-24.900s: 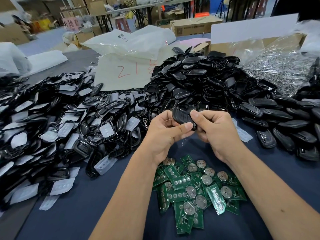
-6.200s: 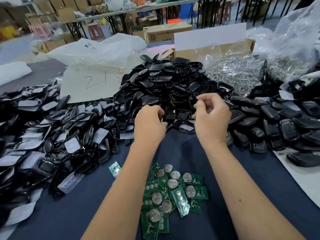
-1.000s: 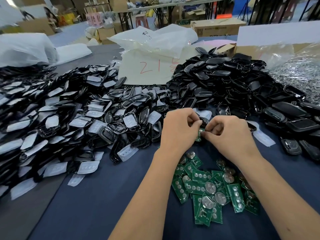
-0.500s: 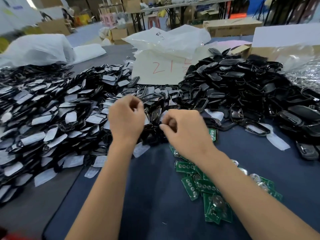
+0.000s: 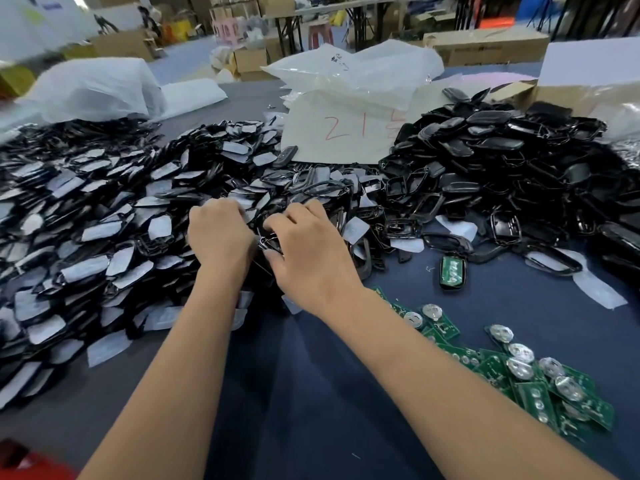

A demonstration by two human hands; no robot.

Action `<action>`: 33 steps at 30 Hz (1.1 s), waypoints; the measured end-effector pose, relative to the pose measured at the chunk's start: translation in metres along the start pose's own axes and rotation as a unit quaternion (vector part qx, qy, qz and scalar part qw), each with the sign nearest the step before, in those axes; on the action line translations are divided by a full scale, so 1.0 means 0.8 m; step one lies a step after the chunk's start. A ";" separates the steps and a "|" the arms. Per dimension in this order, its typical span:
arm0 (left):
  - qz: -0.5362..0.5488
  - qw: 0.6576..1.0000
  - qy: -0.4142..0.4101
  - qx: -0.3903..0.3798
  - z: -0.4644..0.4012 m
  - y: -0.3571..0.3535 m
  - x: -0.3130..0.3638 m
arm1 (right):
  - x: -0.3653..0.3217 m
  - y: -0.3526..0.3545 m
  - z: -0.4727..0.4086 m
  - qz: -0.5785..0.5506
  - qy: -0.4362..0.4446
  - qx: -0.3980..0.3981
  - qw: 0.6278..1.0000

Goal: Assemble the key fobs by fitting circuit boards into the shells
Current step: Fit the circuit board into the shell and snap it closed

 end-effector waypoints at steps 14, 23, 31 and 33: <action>0.265 0.963 -0.039 0.023 0.033 0.031 0.088 | 0.109 0.103 0.055 -0.207 -0.159 0.174 0.950; 0.581 0.761 -0.048 -0.284 0.161 -0.072 0.279 | 0.255 0.146 0.162 -0.414 -0.301 0.245 0.823; 0.582 0.759 -0.101 -0.274 0.173 -0.079 0.275 | 0.273 0.131 0.178 -0.519 -0.296 0.239 0.765; 0.581 0.762 -0.107 -0.264 0.172 -0.076 0.272 | 0.273 0.128 0.179 -0.526 -0.297 0.239 0.760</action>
Point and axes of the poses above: each hand's wrist, its own z-axis away from the middle knuckle, its own y-axis out of the back of the hand, x = y × z, the point moved 8 cm from there along -z, towards the middle knuckle, and after that the axes turned 1 degree about y, right-handed, at the moved point
